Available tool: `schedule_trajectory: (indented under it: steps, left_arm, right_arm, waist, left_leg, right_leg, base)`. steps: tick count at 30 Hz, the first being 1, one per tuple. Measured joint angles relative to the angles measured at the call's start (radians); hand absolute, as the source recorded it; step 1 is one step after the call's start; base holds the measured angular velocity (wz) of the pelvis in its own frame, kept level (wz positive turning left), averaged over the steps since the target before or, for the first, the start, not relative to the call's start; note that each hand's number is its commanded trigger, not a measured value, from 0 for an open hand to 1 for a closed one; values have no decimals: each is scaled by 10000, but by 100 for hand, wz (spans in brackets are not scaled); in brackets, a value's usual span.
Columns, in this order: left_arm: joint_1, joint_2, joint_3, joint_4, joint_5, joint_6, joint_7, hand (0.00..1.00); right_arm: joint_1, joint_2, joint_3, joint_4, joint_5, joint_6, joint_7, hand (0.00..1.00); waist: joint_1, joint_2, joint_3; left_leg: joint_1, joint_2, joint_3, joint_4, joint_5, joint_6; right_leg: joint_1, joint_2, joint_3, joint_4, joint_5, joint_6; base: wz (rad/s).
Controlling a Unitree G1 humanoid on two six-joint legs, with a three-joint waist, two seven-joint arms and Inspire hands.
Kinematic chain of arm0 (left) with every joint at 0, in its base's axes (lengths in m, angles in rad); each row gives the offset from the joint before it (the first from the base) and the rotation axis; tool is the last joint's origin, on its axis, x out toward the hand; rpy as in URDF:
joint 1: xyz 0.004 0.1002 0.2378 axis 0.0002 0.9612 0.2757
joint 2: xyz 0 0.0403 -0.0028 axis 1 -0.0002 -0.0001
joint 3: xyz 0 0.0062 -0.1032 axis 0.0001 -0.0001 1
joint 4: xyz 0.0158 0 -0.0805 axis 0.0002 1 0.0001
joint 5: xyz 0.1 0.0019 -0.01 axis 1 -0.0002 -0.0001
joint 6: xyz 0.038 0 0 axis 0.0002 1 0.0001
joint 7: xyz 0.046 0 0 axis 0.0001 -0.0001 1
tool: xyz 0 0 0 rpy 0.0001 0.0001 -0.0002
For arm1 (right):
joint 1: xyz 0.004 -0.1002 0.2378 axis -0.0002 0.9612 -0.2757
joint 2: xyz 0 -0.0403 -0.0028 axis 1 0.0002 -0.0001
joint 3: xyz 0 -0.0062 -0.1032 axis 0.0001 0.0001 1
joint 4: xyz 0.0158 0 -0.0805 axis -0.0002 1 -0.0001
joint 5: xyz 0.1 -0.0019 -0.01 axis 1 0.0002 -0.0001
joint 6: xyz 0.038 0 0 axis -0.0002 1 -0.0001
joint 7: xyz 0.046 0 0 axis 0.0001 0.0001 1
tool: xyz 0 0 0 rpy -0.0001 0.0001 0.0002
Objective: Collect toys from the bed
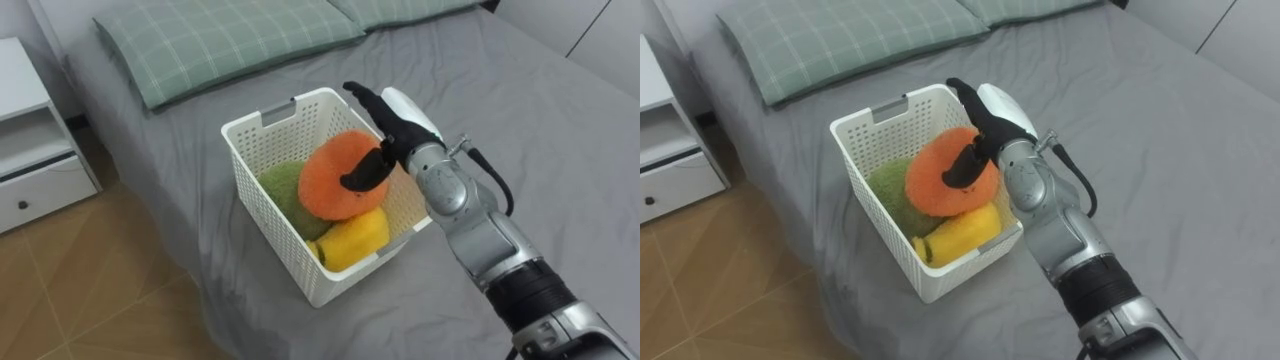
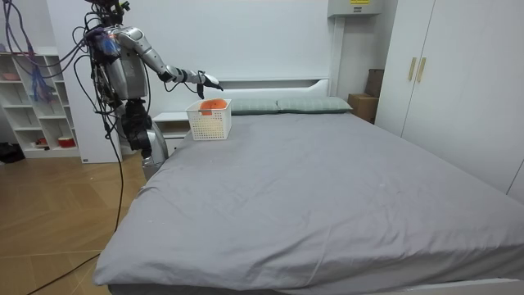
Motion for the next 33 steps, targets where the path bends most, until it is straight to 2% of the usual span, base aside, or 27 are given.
schedule_trajectory:
  steps: [20,23,26,28,32,33]
  left_arm:
    - [0,17,1,0,-3,1,-1,0]
    - [25,38,1,64,-6,-21,-2,0]
    - [158,54,-37,242,-11,-75,0,0]
    - [388,14,13,313,7,-142,2,0]
    - [782,-3,144,405,-2,-164,92,0]
    - [821,-15,145,405,-10,-155,149,0]
  right_arm:
    - [-1,-5,-20,1,39,-3,-5,0]
    - [-1,-38,-253,0,575,-50,-107,0]
    - [-3,-204,-671,-37,1110,-313,-230,0]
    - [22,-383,-1130,-102,1227,-511,-357,0]
    - [433,-741,-1858,-1062,1317,-607,-736,0]
    - [604,-905,-1995,-1317,1449,-744,-889,0]
  waist:
    - [-25,-5,-3]
    - [-64,-16,-11]
    - [-266,-15,-11]
    - [-478,-8,-11]
    - [-826,39,-25]
    - [-1022,87,-31]
  left_leg:
    - [-5,4,18,-26,1,1]
    - [-9,13,39,-27,1,1]
    - [-9,57,93,5,-6,14]
    - [-19,79,217,12,-26,35]
    - [152,196,568,-21,-61,80]
    - [278,215,700,-83,-70,88]
  right_leg:
    - [-34,0,26,2,-16,-1]
    - [-97,-17,9,25,-17,-2]
    - [-100,-33,5,35,-10,5]
    - [-135,-14,161,34,5,5]
    - [-152,-15,523,34,39,12]
    - [-110,-17,658,35,61,8]
  base:
    - [0]
    - [0]
    - [-2]
    - [-13]
    - [-28]
    - [-34]
